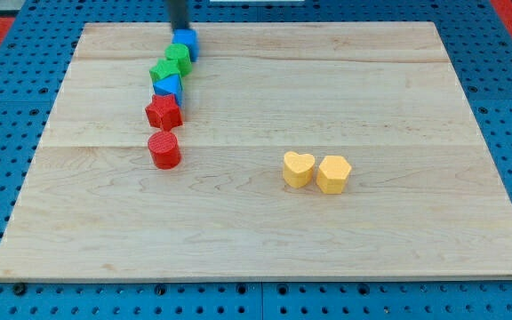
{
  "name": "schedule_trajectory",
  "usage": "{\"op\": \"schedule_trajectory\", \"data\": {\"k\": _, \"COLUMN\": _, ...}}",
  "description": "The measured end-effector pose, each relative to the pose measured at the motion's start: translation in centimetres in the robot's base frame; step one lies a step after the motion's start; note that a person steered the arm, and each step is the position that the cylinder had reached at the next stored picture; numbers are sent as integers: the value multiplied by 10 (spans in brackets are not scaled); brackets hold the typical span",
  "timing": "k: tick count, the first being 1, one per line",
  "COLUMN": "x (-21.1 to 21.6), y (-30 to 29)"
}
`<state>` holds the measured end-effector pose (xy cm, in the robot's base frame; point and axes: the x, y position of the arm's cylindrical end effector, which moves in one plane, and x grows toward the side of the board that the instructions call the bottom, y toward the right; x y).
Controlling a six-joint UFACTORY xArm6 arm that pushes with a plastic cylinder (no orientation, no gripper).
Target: Move the blue cube above the yellow heart
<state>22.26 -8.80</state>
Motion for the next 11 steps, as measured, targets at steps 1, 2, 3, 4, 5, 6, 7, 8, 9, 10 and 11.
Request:
{"op": "schedule_trajectory", "data": {"k": 1, "x": 33, "y": 26}}
{"op": "schedule_trajectory", "data": {"k": 2, "x": 15, "y": 46}}
{"op": "schedule_trajectory", "data": {"k": 3, "x": 15, "y": 19}}
{"op": "schedule_trajectory", "data": {"k": 4, "x": 15, "y": -23}}
{"op": "schedule_trajectory", "data": {"k": 5, "x": 40, "y": -18}}
{"op": "schedule_trajectory", "data": {"k": 6, "x": 80, "y": 24}}
{"op": "schedule_trajectory", "data": {"k": 7, "x": 89, "y": 91}}
{"op": "schedule_trajectory", "data": {"k": 8, "x": 122, "y": 129}}
{"op": "schedule_trajectory", "data": {"k": 9, "x": 167, "y": 131}}
{"op": "schedule_trajectory", "data": {"k": 10, "x": 119, "y": 161}}
{"op": "schedule_trajectory", "data": {"k": 11, "x": 114, "y": 104}}
